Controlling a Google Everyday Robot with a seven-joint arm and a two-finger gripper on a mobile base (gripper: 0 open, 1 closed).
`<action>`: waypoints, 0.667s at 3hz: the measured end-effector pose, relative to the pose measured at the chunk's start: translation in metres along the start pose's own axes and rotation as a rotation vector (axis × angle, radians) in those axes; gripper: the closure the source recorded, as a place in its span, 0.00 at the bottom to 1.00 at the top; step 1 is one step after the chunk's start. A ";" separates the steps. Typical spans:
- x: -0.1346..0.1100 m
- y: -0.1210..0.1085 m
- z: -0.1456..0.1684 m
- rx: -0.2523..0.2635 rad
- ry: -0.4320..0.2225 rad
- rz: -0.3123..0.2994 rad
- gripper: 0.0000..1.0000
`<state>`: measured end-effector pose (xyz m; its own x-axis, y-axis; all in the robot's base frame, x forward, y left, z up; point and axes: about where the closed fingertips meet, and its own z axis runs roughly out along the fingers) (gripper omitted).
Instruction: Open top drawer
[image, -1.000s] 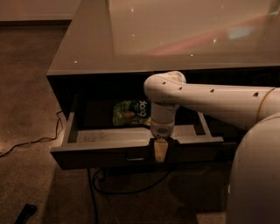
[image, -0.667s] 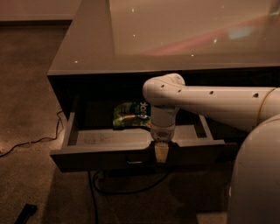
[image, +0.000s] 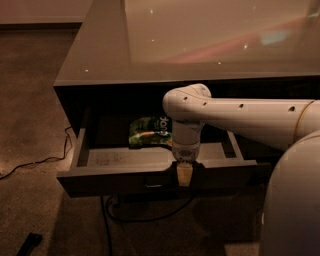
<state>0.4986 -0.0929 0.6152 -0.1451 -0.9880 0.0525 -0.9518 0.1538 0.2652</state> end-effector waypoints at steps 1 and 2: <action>0.000 0.000 0.000 0.000 0.000 0.000 0.16; 0.000 0.000 0.000 0.000 0.000 0.000 0.00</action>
Offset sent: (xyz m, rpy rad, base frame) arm 0.0000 0.0000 0.0000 0.0000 0.0000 0.0000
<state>0.4986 -0.0929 0.6152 -0.1450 -0.9880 0.0524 -0.9518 0.1537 0.2653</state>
